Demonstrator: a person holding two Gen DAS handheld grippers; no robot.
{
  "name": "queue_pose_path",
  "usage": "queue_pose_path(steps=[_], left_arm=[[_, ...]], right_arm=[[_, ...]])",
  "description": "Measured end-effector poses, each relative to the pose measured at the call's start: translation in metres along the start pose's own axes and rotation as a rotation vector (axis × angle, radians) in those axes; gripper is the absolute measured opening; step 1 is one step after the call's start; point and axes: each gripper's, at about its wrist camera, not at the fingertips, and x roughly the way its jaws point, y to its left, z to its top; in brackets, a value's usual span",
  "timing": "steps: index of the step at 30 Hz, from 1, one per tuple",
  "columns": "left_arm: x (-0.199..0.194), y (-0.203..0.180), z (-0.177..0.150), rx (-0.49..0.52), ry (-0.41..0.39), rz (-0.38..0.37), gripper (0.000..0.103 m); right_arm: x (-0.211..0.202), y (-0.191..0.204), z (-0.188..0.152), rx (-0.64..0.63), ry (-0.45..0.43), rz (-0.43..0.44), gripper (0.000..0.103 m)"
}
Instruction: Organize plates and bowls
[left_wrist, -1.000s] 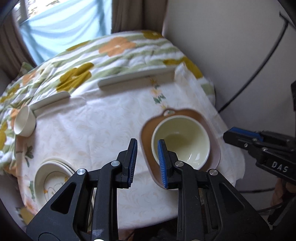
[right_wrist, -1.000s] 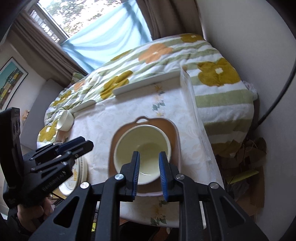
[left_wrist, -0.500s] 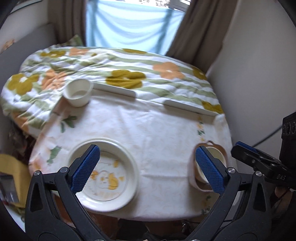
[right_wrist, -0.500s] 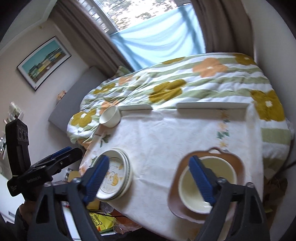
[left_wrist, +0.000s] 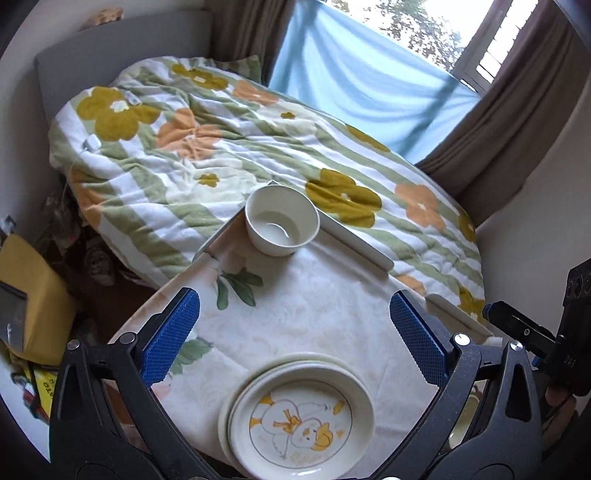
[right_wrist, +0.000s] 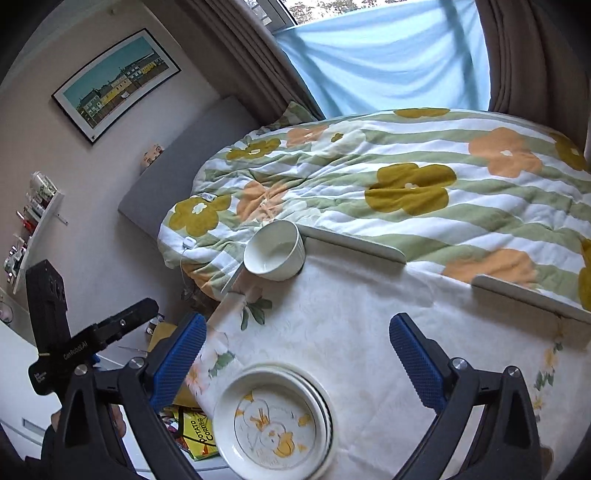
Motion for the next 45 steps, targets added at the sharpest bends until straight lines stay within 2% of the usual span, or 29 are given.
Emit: queue_pose_path(steps=[5, 7, 10, 12, 14, 15, 19, 21, 23, 24, 26, 36, 40, 45], left_arm=[[0.068, 0.035, 0.035, -0.087, 0.063, -0.014, 0.102], [0.095, 0.042, 0.043, -0.094, 0.098, -0.02, 0.097], [0.14, 0.049, 0.052, -0.107, 0.159, -0.039, 0.083], [0.169, 0.053, 0.058, -0.116, 0.195, -0.045, 0.067], [0.195, 0.058, 0.062, -0.127, 0.23, -0.051, 0.058], [0.204, 0.059, 0.063, -0.131, 0.243, -0.053, 0.053], [0.228, 0.064, 0.061, -0.127, 0.27, -0.045, 0.045], [0.234, 0.065, 0.06, -0.126, 0.27, -0.044, 0.034], [0.238, 0.066, 0.059, -0.121, 0.273, -0.04, 0.028], [0.24, 0.065, 0.059, -0.116, 0.273, -0.03, 0.025], [0.24, 0.066, 0.059, -0.11, 0.268, -0.024, 0.025], [0.223, 0.047, 0.066, -0.035, 0.211, 0.002, 0.024], [0.206, 0.035, 0.067, -0.008, 0.186, -0.005, 0.024], [0.171, 0.008, 0.062, 0.037, 0.153, -0.031, 0.024]], right_arm=[[0.077, 0.003, 0.042, 0.04, 0.104, 0.031, 0.099], [0.112, 0.002, 0.053, 0.048, 0.145, 0.021, 0.098], [0.158, -0.005, 0.063, 0.067, 0.207, 0.031, 0.082], [0.182, -0.009, 0.065, 0.083, 0.241, 0.039, 0.072], [0.208, -0.013, 0.067, 0.101, 0.273, 0.045, 0.061], [0.221, -0.015, 0.068, 0.112, 0.288, 0.048, 0.059], [0.253, -0.021, 0.067, 0.133, 0.331, 0.05, 0.049], [0.262, -0.021, 0.066, 0.136, 0.342, 0.053, 0.045], [0.27, -0.022, 0.065, 0.143, 0.356, 0.06, 0.034], [0.272, -0.022, 0.065, 0.144, 0.362, 0.062, 0.031], [0.276, -0.023, 0.064, 0.136, 0.364, 0.042, 0.023], [0.268, -0.024, 0.067, 0.131, 0.334, 0.046, 0.021], [0.248, -0.02, 0.067, 0.125, 0.305, 0.046, 0.021], [0.204, -0.019, 0.062, 0.14, 0.237, 0.06, 0.021]])
